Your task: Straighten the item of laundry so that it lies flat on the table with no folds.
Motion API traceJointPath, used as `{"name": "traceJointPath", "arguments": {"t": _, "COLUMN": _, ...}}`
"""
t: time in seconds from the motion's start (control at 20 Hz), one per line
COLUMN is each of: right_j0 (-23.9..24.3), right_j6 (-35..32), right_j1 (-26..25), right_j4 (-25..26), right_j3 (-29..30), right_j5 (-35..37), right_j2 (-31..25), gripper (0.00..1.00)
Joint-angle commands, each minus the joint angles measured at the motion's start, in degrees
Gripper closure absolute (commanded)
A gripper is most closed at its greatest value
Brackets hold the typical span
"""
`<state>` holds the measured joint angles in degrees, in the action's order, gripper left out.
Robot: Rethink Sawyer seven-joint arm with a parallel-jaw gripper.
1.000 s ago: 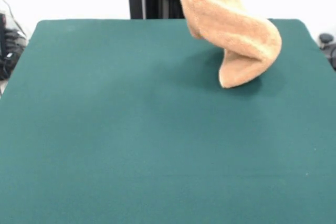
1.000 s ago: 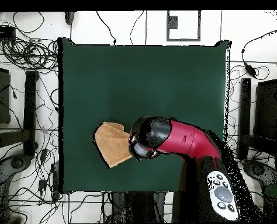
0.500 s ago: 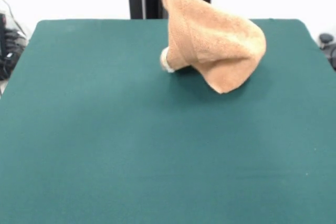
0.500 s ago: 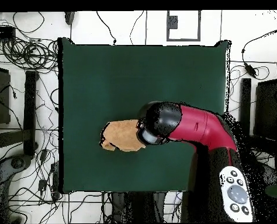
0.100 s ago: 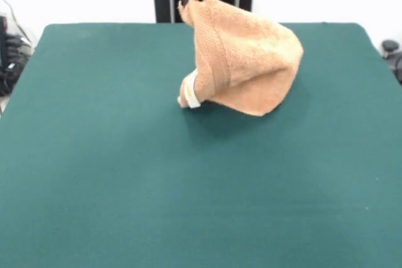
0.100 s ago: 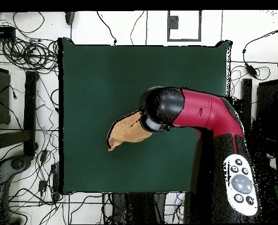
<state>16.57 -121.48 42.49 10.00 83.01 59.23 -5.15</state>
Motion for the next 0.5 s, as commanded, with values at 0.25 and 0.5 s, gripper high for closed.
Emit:
{"name": "traceJointPath", "arguments": {"t": 0.25, "right_j0": 0.07, "right_j6": 15.59, "right_j1": -1.81, "right_j4": 4.4, "right_j3": -4.25, "right_j5": 6.05, "right_j2": -9.59, "gripper": 1.0}}
{"name": "traceJointPath", "arguments": {"t": 0.5, "right_j0": 0.1, "right_j6": 20.54, "right_j1": -0.59, "right_j4": 9.97, "right_j3": -6.58, "right_j5": 8.13, "right_j2": -9.48, "gripper": 1.0}}
